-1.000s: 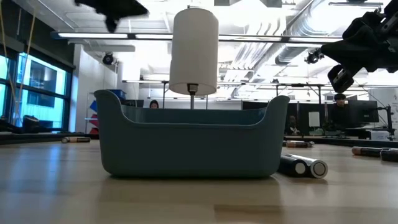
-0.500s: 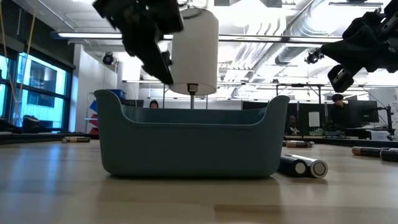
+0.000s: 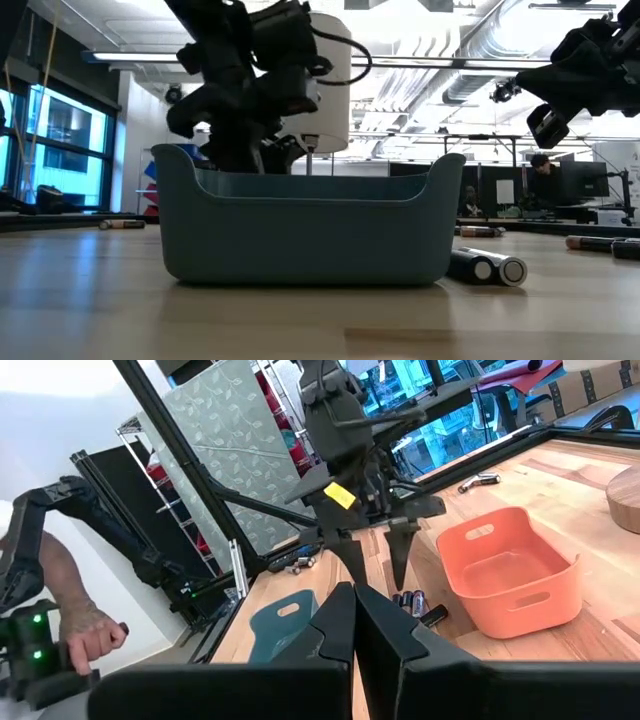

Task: Sort batteries
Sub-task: Put the black battery into the orange bin

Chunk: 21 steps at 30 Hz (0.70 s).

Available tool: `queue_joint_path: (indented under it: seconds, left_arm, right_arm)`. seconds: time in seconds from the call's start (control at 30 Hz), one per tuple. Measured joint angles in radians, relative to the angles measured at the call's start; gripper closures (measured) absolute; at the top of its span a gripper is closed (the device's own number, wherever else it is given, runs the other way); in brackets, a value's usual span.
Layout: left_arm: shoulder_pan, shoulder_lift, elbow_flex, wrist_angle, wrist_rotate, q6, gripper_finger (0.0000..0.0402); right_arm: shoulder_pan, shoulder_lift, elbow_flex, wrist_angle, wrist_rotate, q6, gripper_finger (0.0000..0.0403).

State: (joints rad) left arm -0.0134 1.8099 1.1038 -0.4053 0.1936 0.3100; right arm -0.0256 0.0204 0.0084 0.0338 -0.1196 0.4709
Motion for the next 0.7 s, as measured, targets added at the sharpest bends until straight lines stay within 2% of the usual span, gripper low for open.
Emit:
queue_joint_path:
  seconds: [0.17,0.47,0.7]
  left_arm:
    - [-0.006,0.0,0.0,0.07,0.0,-0.047,0.0223]
    - [-0.047,0.0,-0.009,0.073,-0.058,-0.081,0.0316]
    - [-0.074,-0.001,-0.065,0.095,-0.095,-0.091,0.0336]
  right_arm:
    - [0.0,0.0,0.0,0.0,0.0,0.0,0.0403]
    - [0.0,0.0,0.0,0.0,0.0,0.0,0.0403]
    - [0.0,0.0,0.0,0.0,0.0,0.0,0.0403]
